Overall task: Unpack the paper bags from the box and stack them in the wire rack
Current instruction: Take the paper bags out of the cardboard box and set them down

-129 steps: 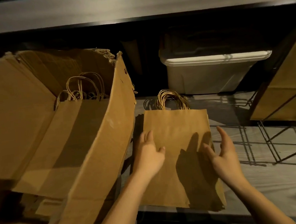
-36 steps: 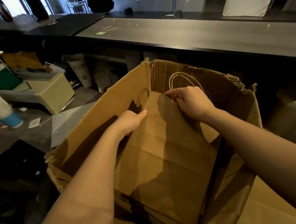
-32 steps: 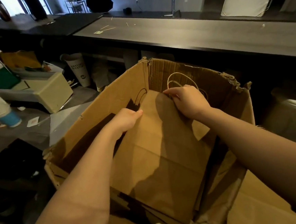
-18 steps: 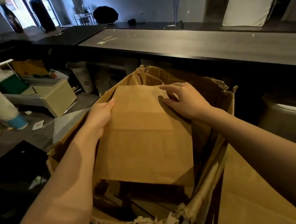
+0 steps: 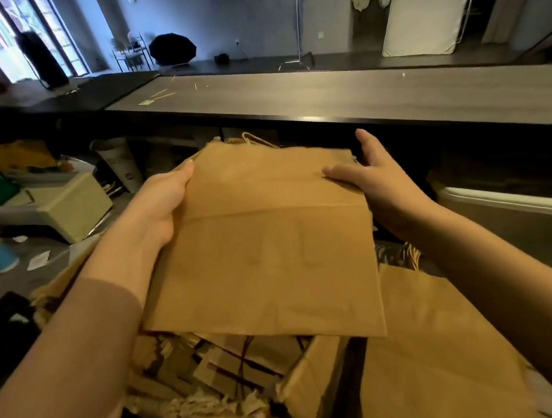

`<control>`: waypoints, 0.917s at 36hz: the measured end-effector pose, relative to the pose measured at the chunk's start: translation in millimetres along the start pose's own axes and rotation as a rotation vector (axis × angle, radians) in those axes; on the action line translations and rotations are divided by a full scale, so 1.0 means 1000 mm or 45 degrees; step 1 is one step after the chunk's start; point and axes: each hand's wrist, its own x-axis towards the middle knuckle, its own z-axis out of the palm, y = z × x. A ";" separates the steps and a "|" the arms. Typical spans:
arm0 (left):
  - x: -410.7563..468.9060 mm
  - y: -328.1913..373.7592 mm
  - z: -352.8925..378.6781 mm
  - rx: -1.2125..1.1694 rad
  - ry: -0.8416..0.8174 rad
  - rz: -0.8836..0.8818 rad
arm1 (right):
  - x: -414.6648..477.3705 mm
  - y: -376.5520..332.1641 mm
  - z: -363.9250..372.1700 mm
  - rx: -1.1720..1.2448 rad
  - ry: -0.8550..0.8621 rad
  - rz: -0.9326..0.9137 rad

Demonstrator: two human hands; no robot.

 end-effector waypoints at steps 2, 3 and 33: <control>-0.009 0.007 0.011 -0.017 -0.012 0.028 | -0.006 0.000 -0.011 0.182 0.017 0.067; -0.012 0.010 0.016 -0.013 -0.016 0.046 | -0.008 0.001 -0.016 0.279 0.008 0.107; -0.125 -0.119 0.231 0.717 -0.800 0.359 | -0.170 0.188 -0.119 0.163 0.868 0.559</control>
